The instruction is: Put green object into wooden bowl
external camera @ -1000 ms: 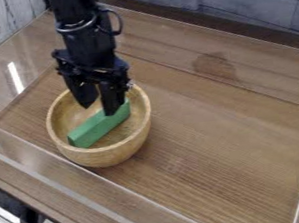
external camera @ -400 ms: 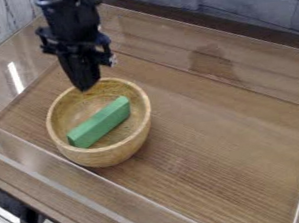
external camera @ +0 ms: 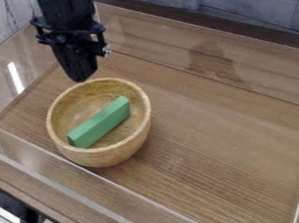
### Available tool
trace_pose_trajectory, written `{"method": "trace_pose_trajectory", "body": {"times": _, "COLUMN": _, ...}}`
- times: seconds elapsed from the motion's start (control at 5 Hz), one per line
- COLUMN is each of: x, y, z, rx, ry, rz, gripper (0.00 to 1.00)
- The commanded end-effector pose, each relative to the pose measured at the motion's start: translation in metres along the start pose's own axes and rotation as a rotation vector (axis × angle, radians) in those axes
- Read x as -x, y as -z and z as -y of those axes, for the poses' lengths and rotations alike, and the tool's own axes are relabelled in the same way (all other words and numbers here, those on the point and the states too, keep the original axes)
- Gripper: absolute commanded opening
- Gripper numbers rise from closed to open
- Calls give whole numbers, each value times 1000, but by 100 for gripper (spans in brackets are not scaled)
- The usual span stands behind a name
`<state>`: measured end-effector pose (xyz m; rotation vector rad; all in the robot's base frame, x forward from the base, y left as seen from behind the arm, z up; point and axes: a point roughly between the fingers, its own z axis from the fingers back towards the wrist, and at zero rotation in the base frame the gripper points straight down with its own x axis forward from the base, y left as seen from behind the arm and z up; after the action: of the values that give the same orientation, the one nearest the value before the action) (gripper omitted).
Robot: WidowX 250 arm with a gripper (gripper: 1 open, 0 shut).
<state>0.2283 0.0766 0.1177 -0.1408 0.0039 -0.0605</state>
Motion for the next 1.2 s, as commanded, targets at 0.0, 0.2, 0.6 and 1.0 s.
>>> {"method": "trace_pose_trajectory", "body": {"times": 0.0, "x": -11, "y": -18, "z": 10, "rx": -32, "ry": 43, "rz": 54, "gripper": 100}}
{"method": "trace_pose_trajectory", "body": {"times": 0.2, "x": -26, "y": -16, "z": 39, "rx": -56, "ry": 27, "rz": 81, "gripper": 100}}
{"method": "trace_pose_trajectory", "body": {"times": 0.6, "x": -61, "y": -3, "z": 69, "rx": -74, "ry": -68, "rz": 107, "gripper": 100}}
{"method": "trace_pose_trajectory", "body": {"times": 1.0, "x": -80, "y": 9, "z": 49, "rx": -113, "ry": -98, "rz": 152, "gripper": 100}}
